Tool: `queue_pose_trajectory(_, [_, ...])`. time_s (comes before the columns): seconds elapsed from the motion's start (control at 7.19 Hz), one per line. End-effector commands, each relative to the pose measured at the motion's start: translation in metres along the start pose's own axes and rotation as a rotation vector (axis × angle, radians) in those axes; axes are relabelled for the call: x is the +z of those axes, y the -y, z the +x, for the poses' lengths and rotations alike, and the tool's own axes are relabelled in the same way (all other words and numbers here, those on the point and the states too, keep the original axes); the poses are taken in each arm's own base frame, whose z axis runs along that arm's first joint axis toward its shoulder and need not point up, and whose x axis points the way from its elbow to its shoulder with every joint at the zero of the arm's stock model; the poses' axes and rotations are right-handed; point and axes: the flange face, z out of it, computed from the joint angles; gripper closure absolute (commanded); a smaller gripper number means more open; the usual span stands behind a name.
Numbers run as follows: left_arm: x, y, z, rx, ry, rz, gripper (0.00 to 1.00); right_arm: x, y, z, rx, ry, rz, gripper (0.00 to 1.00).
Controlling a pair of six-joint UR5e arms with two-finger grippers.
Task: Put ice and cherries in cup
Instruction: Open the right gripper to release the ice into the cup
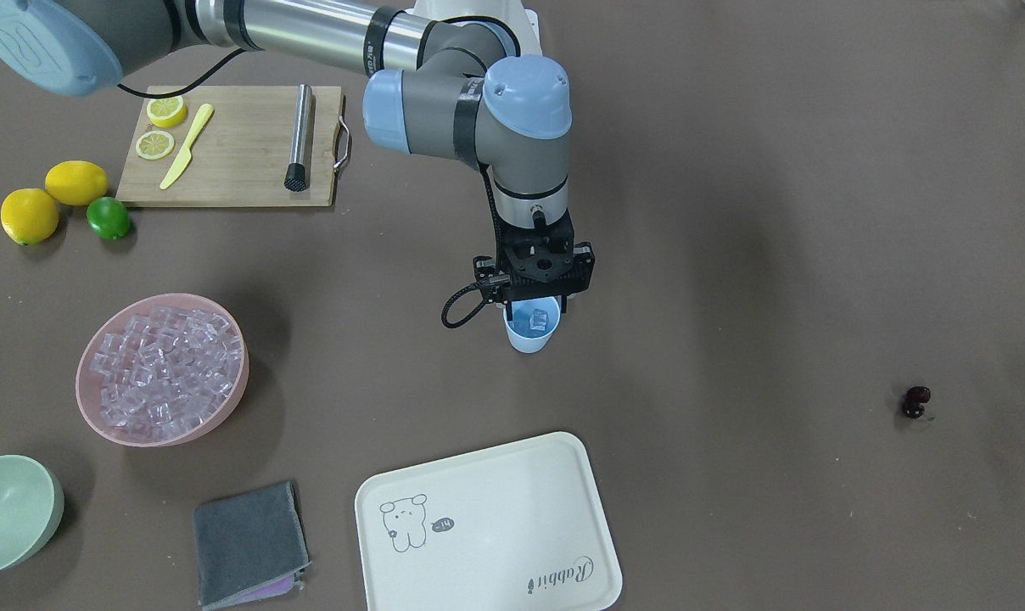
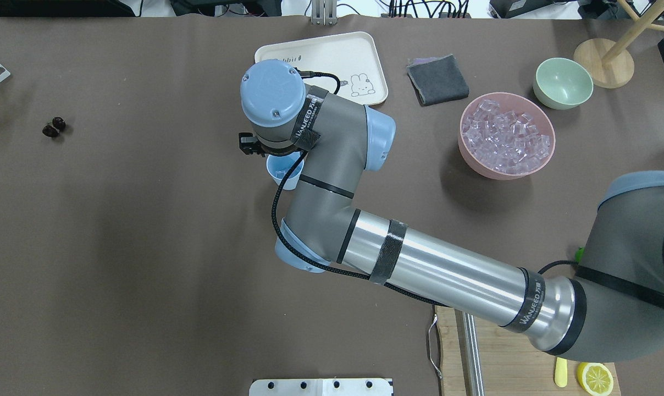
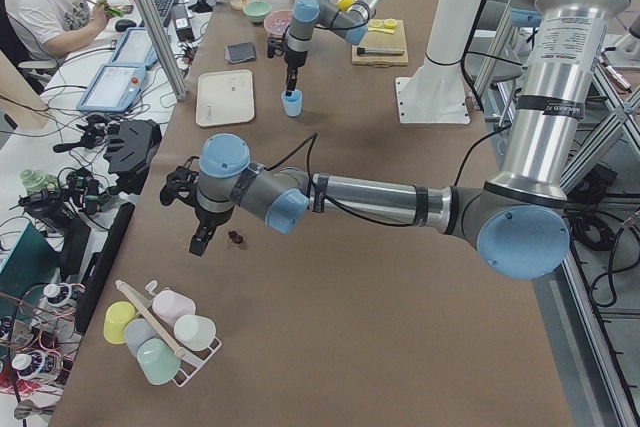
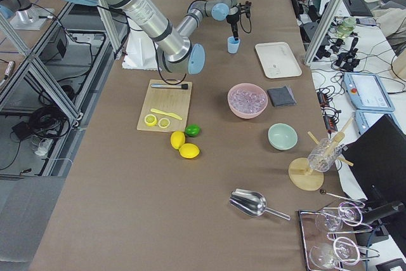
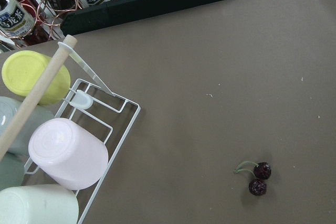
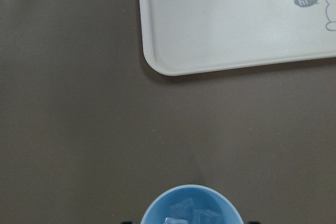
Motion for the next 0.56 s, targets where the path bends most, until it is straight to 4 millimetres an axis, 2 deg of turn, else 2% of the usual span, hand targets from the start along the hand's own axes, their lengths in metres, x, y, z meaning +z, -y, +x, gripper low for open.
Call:
queue_pose_trajectory(0.0, [0.003,0.020,0.018,0.011,-0.010,-0.001,0.03,-0.028,0.028,0.014,0.016,0.034,0.000,0.02])
queue_pose_trajectory(0.14, [0.031,0.018,0.044,0.012,-0.035,-0.039,0.03,-0.050,0.046,0.074,0.052,0.055,-0.078,0.02])
queue_pose_trajectory(0.28, [0.054,0.030,0.064,0.036,-0.047,-0.063,0.03,-0.082,0.058,0.152,-0.016,0.050,-0.107,0.02])
queue_pose_trajectory(0.42, [0.086,0.032,0.081,0.067,-0.064,-0.093,0.03,-0.098,0.030,0.231,-0.098,0.039,-0.100,0.02])
